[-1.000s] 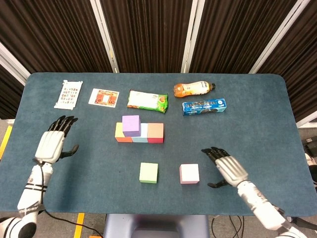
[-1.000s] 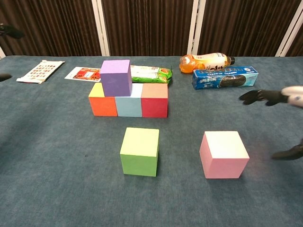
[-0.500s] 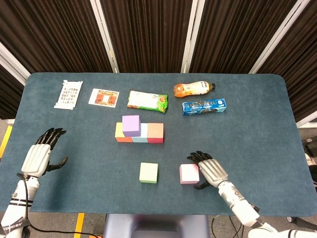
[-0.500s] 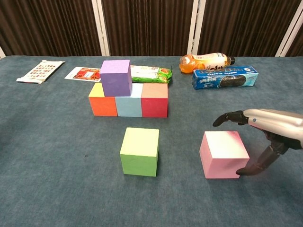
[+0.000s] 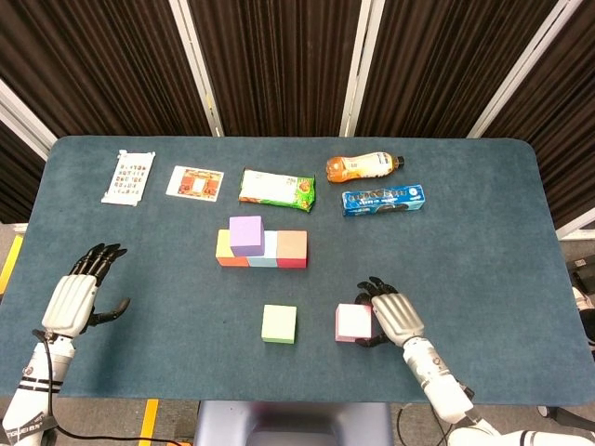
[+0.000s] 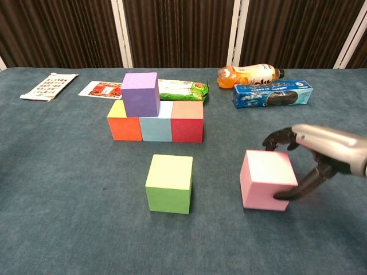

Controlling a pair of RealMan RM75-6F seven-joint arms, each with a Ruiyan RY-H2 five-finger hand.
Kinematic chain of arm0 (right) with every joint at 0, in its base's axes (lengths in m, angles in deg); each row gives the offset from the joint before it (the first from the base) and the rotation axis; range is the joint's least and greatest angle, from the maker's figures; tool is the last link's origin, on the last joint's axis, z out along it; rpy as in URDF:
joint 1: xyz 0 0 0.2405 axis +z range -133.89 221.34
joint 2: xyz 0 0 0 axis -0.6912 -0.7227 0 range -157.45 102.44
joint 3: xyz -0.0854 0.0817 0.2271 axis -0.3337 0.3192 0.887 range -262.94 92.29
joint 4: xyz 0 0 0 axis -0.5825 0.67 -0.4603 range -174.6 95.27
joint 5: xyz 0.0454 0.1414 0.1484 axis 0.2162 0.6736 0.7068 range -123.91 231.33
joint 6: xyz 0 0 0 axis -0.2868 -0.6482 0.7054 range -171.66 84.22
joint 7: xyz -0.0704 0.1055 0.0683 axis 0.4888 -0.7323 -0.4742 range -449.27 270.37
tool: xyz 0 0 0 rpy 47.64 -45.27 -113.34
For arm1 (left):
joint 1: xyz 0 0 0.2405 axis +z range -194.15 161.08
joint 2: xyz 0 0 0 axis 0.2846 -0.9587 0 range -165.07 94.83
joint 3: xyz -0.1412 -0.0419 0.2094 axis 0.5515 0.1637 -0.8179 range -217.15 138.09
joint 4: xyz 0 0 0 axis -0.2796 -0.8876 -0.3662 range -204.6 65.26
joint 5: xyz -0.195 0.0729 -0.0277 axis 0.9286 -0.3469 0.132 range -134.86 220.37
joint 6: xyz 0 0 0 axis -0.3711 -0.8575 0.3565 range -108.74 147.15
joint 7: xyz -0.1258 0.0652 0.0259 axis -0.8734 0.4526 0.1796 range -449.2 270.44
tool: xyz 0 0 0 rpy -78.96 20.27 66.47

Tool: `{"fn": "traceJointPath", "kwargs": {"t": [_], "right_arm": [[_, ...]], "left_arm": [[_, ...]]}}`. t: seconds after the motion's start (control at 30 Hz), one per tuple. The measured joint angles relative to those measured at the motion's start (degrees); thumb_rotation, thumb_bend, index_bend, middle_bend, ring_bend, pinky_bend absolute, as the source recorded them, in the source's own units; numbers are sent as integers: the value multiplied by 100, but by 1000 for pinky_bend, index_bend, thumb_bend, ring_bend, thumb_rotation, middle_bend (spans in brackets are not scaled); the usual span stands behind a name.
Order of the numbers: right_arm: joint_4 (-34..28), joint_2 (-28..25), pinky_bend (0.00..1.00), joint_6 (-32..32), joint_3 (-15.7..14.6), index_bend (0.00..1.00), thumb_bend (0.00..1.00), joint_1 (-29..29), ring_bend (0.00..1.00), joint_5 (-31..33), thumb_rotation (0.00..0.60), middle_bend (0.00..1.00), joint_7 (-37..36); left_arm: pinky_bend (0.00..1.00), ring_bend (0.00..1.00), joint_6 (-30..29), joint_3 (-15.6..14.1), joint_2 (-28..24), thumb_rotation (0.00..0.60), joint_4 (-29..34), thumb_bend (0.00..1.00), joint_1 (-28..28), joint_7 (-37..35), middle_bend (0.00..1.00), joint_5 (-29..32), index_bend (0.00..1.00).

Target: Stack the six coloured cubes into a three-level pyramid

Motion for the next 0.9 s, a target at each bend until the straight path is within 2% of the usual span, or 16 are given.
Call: {"fn": "traceJointPath", "kwargs": {"t": [0.13,0.23,0.37,0.47,0.63,0.77,0.9], "right_arm": [[-281,-362,299,73,271,607,271,133,171,-35,600,260,-168],[-482,-689,296,218,634,605,271,365,169,23,600,260,-239],[-616,-1042,280,631,1190,601,271,889,163,447,600,260,-278],[-543,-1150,273,915,1442,598,271,1332,160,944,600,260,-243],[-102,-1079,258,1264,1636,588,271,2094,158,1858,600,260,-42],[536,-834,247,1516,1662,583,271,2725,158,2592,600,260,200],[915,-630,234,1654,1643,568,272,3040,154,2924,600,260,345]], "left_arm": [[141,28,11,60,12,600,-15,306,58,1,93,5,149],[141,28,-19,98,34,600,-36,305,111,60,93,19,149],[141,29,-53,152,67,600,-58,306,184,133,93,27,149],[140,28,-62,180,82,600,-83,306,231,133,93,21,149],[140,28,-26,228,107,600,-143,305,294,53,92,47,149],[141,28,28,255,123,600,-191,305,321,2,93,69,149],[140,29,44,269,130,600,-221,305,351,-45,92,88,149]]}}
